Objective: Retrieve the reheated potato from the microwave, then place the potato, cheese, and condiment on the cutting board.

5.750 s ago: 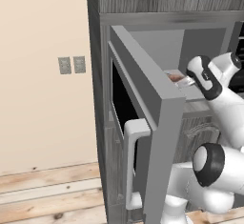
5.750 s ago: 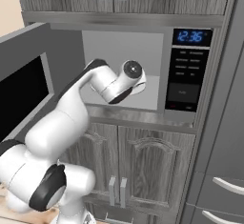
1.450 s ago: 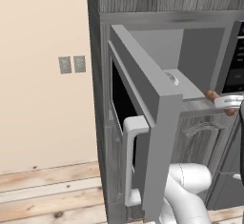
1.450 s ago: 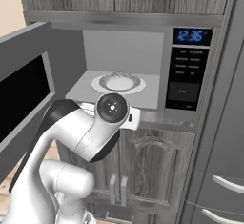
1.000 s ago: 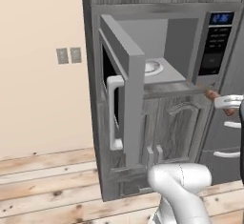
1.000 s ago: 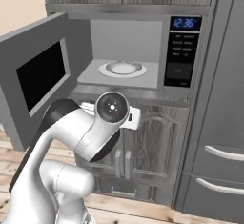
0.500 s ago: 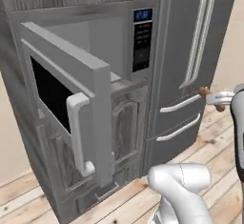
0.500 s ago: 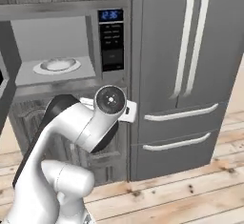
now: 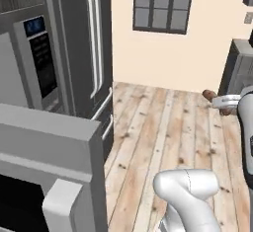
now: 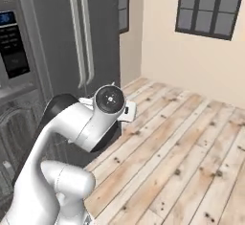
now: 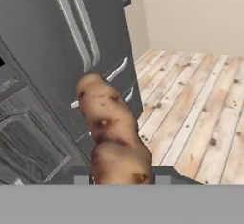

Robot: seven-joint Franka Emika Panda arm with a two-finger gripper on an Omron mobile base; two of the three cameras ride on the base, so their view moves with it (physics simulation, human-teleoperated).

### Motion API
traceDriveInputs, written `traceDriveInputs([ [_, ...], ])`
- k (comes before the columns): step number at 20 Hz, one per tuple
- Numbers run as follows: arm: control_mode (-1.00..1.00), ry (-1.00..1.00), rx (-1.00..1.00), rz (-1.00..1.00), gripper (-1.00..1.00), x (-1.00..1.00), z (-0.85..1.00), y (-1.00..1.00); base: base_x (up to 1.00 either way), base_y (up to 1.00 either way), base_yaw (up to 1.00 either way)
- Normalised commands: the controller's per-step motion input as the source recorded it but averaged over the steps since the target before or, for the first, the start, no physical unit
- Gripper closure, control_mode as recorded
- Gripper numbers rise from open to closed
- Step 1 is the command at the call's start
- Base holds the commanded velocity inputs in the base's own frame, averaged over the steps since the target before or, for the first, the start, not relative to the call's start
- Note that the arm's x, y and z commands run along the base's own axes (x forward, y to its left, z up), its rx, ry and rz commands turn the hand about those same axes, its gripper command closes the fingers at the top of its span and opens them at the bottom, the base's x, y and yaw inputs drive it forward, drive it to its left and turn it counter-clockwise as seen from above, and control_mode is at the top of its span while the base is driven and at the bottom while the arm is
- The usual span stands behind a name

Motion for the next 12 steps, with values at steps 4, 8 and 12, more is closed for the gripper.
traceDriveInputs([
  [4, 1.00, 0.00, 0.00, 0.00, 1.00, 0.00, 0.00, 0.00, 0.00, 0.00, -1.00],
  [8, 1.00, 0.00, 0.00, 0.00, 1.00, 0.00, 0.00, 0.00, 0.00, 0.00, -1.00],
  [12, 1.00, 0.00, 0.00, 0.00, 1.00, 0.00, 0.00, 0.00, 0.00, 0.00, -1.00],
])
